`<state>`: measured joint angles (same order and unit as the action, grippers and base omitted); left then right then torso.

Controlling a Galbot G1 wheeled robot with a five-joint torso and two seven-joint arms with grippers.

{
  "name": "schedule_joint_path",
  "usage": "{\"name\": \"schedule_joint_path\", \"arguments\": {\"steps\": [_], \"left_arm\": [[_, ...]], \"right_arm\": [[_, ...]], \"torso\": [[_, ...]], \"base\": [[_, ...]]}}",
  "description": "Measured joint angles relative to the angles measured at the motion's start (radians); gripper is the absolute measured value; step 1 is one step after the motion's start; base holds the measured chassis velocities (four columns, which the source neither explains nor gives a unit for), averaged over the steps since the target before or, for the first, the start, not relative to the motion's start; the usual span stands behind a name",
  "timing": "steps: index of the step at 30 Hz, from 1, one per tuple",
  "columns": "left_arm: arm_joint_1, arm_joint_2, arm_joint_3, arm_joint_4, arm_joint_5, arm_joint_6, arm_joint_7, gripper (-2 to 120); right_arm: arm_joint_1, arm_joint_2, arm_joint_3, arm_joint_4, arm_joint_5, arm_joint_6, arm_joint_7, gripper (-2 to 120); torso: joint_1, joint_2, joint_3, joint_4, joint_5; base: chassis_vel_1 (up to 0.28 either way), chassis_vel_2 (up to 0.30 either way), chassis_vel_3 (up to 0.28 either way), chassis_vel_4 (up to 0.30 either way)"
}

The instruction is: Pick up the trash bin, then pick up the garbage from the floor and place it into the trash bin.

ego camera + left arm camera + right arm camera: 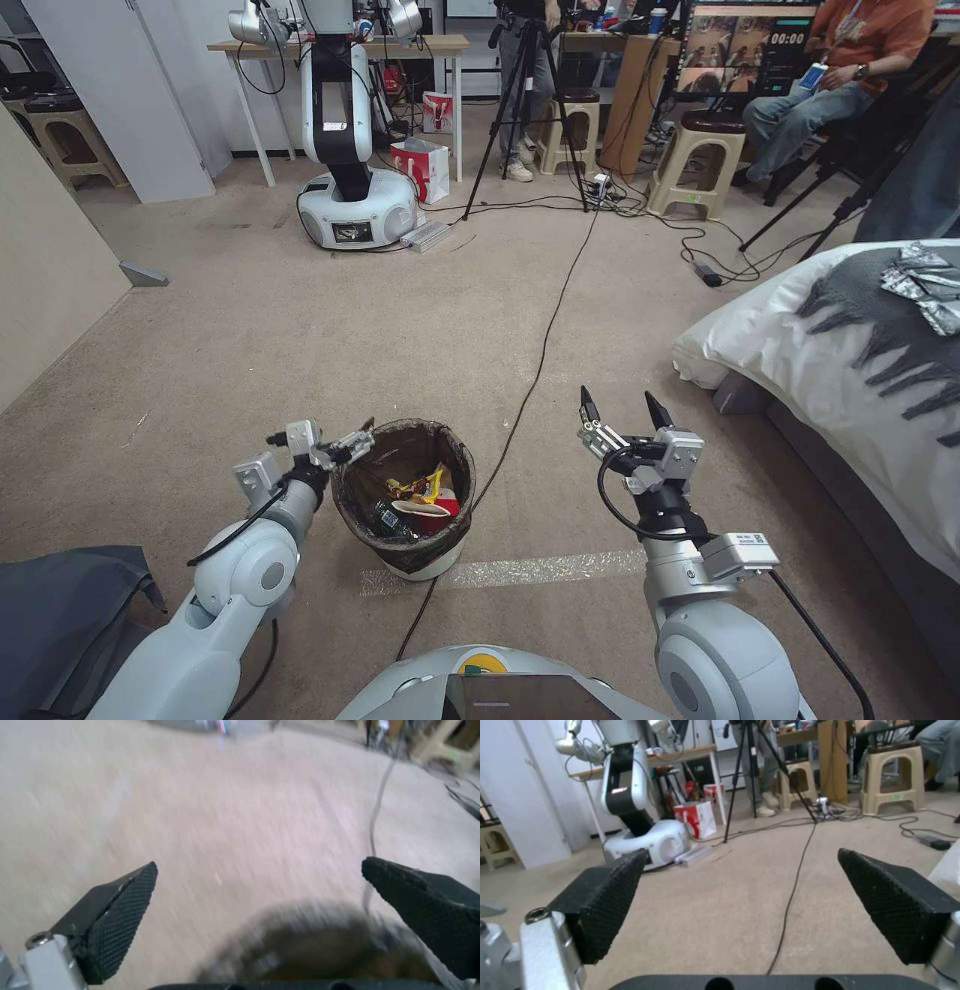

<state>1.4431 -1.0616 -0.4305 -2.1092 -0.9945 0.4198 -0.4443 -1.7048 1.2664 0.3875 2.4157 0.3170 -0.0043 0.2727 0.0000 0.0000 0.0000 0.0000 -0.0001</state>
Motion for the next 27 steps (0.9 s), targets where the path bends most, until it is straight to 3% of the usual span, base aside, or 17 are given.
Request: {"name": "schedule_joint_path", "arguments": {"steps": [3,4,6,7,9,10,12,13,16,20,27], "left_arm": [[0.014,-0.006,-0.043,-0.062,0.2,-0.083,0.06,100],[0.014,-0.006,-0.043,-0.062,0.2,-0.083,0.06,100],[0.041,-0.019,-0.09,-0.105,0.335,-0.119,0.068,100],[0.041,-0.019,-0.09,-0.105,0.335,-0.119,0.068,100],[0.093,-0.049,-0.165,-0.164,0.567,-0.175,0.06,100],[0.093,-0.049,-0.165,-0.164,0.567,-0.175,0.06,100],[0.161,-0.088,-0.192,-0.197,0.703,-0.215,0.059,100],[0.161,-0.088,-0.192,-0.197,0.703,-0.215,0.059,100],[0.238,-0.184,-0.182,-0.196,0.82,-0.273,0.054,100],[0.261,-0.25,-0.182,-0.175,0.866,-0.309,0.06,100],[0.259,-0.282,-0.153,-0.103,0.897,-0.354,0.066,100]], "right_arm": [[0.001,0.009,0.008,-0.002,-0.009,0.0,0.0,96],[0.001,0.009,0.008,-0.002,-0.009,0.0,0.0,96],[-0.002,0.015,0.026,-0.007,-0.023,0.004,0.004,98],[-0.002,0.015,0.026,-0.007,-0.023,0.004,0.004,98],[-0.021,0.041,0.078,-0.026,-0.08,0.04,0.025,100],[-0.021,0.041,0.078,-0.026,-0.08,0.04,0.025,100],[-0.018,0.061,0.101,-0.05,-0.116,0.044,0.051,100],[-0.018,0.061,0.101,-0.05,-0.116,0.044,0.051,100],[-0.032,0.102,0.12,-0.079,-0.181,0.07,0.075,100],[-0.057,0.113,0.125,-0.1,-0.234,0.123,0.081,100],[-0.074,0.126,0.11,-0.128,-0.306,0.17,0.087,100]], "torso": [[0.0,0.0,0.0,0.0003,0.0001],[0.0,0.0,0.0,0.0003,0.0001],[0.0,0.0,0.0,0.0001,-0.0003],[0.0,0.0,0.0,0.0001,-0.0003],[0.0,0.0,0.0,-0.0007,-0.0001],[0.0,0.0,0.0,-0.0007,-0.0001],[0.0,0.0,0.0,0.0005,0.0002],[0.0,0.0,0.0,0.0005,0.0002],[0.0,0.0,0.0,-0.0001,0.0003],[0.0,0.0,0.0,0.0,0.0003],[0.0,0.0,0.0,-0.0002,0.0003]], "base": [[0.0,0.0,0.0,0.0],[0.0,0.0,0.0,0.0],[0.0,0.0,0.0,0.0],[0.0,0.0,0.0,0.0],[0.0,0.0,0.0,0.0],[0.0,0.0,0.0,0.0],[0.0,0.0,0.0,0.0],[0.0,0.0,0.0,0.0],[0.0,0.0,0.0,0.0],[0.0,0.0,0.0,0.0],[0.0,0.0,0.0,0.0]]}}
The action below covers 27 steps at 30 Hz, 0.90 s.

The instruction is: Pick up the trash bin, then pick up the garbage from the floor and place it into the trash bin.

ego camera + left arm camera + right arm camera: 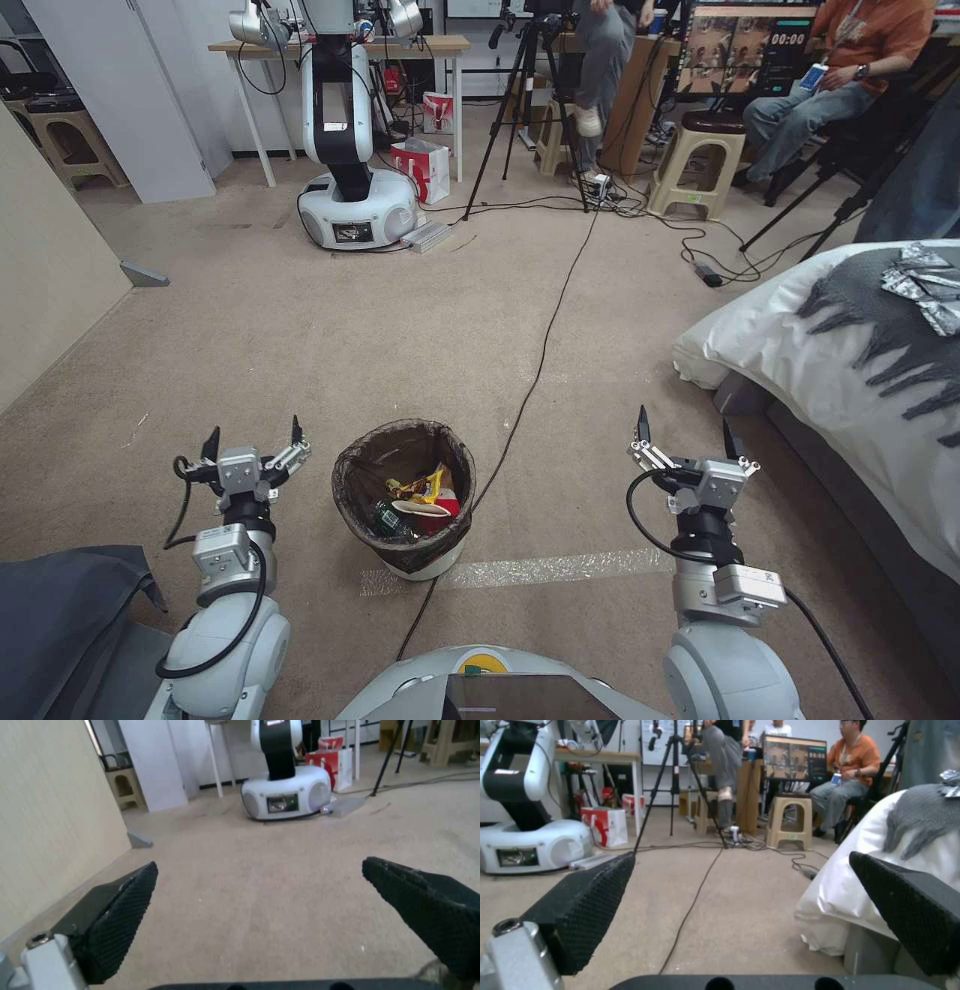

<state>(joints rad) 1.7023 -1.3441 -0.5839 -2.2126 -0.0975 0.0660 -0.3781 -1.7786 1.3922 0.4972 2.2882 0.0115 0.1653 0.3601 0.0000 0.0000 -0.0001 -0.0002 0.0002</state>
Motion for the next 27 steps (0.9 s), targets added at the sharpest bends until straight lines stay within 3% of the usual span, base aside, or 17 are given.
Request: {"name": "schedule_joint_path", "arguments": {"steps": [4,27], "left_arm": [[-0.002,-0.008,0.006,0.037,0.006,0.003,-0.003,100],[-0.004,-0.007,0.008,0.041,0.001,0.014,-0.006,100]], "right_arm": [[0.005,0.004,-0.018,-0.017,-0.024,0.001,0.003,100],[0.009,0.003,-0.022,-0.02,-0.026,-0.008,0.006,100]], "torso": [[0.0,0.0,0.0,0.0002,-0.0002],[0.0,0.0,0.0,0.0002,-0.0002]], "base": [[0.0,0.0,0.0,0.0],[0.0,0.0,0.0,0.0]]}}
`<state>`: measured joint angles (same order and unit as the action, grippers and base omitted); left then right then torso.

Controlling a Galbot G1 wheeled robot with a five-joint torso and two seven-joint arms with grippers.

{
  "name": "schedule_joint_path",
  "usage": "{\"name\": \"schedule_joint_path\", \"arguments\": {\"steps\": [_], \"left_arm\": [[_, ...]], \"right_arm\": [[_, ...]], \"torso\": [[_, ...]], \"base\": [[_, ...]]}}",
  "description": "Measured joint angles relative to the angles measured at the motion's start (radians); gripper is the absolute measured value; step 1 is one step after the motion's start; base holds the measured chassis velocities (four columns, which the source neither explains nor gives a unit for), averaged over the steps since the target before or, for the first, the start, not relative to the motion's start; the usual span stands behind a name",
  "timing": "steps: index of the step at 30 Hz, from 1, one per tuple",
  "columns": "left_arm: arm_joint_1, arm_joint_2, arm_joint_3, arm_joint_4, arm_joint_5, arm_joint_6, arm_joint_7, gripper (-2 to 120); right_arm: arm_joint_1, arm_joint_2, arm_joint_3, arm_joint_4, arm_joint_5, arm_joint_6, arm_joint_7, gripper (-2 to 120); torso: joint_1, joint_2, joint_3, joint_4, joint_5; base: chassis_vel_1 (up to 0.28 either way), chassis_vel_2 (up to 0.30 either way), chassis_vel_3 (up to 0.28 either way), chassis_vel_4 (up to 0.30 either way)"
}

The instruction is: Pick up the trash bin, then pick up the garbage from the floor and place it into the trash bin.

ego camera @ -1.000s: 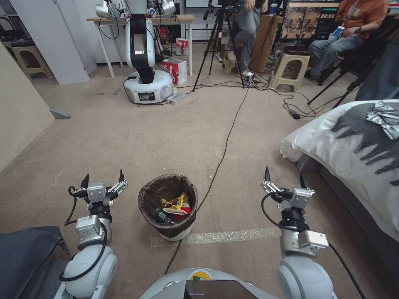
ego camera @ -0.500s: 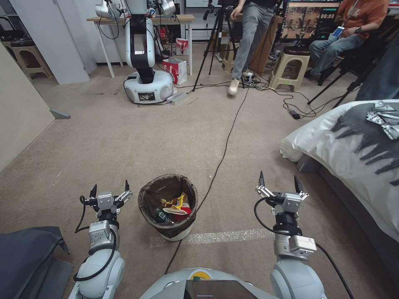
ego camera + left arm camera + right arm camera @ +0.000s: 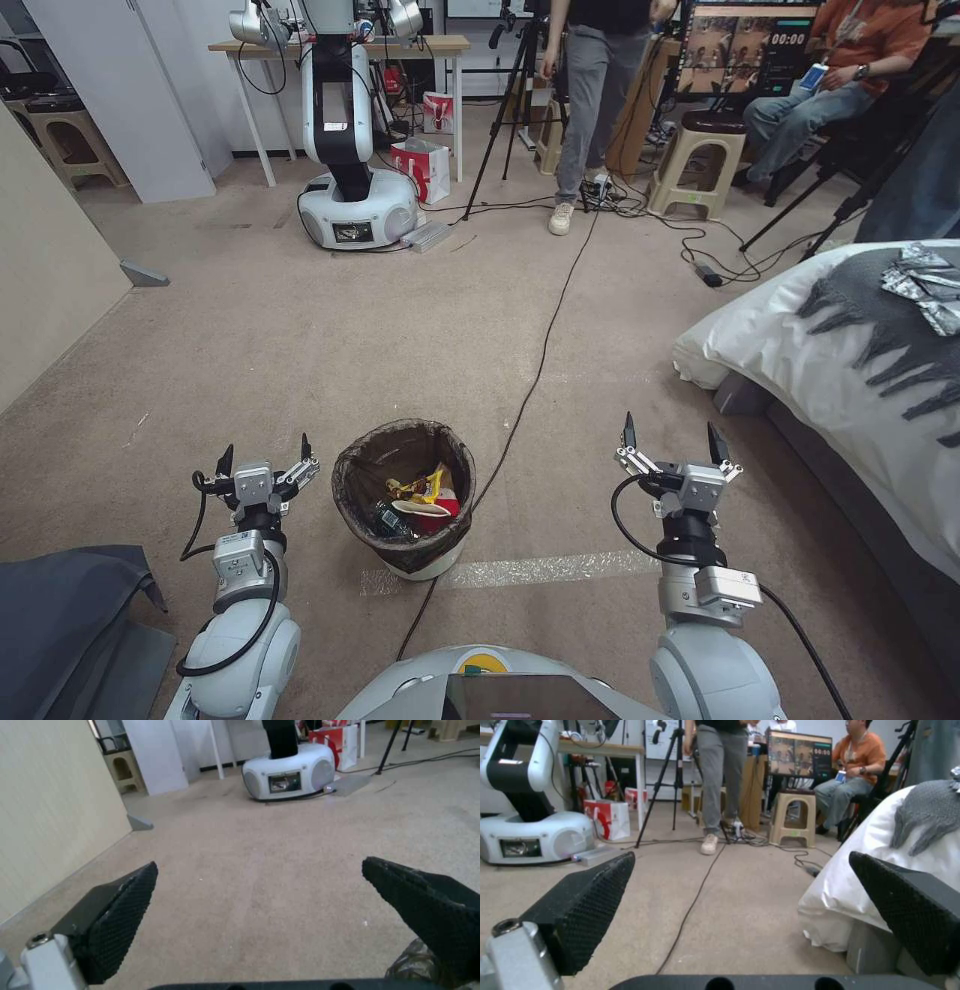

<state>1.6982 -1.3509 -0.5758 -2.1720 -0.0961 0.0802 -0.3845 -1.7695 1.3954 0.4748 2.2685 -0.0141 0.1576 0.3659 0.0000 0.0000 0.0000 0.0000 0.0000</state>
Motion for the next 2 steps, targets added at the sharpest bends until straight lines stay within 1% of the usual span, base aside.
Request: {"name": "schedule_joint_path", "arguments": {"steps": [2], "left_arm": [[0.0,0.0,0.0,0.0,0.0,0.0,0.0,100]], "right_arm": [[0.0,0.0,0.0,0.0,0.0,0.0,0.0,100]], "torso": [[0.0,0.0,0.0,0.0,0.0]], "base": [[0.0,0.0,0.0,0.0]]}}
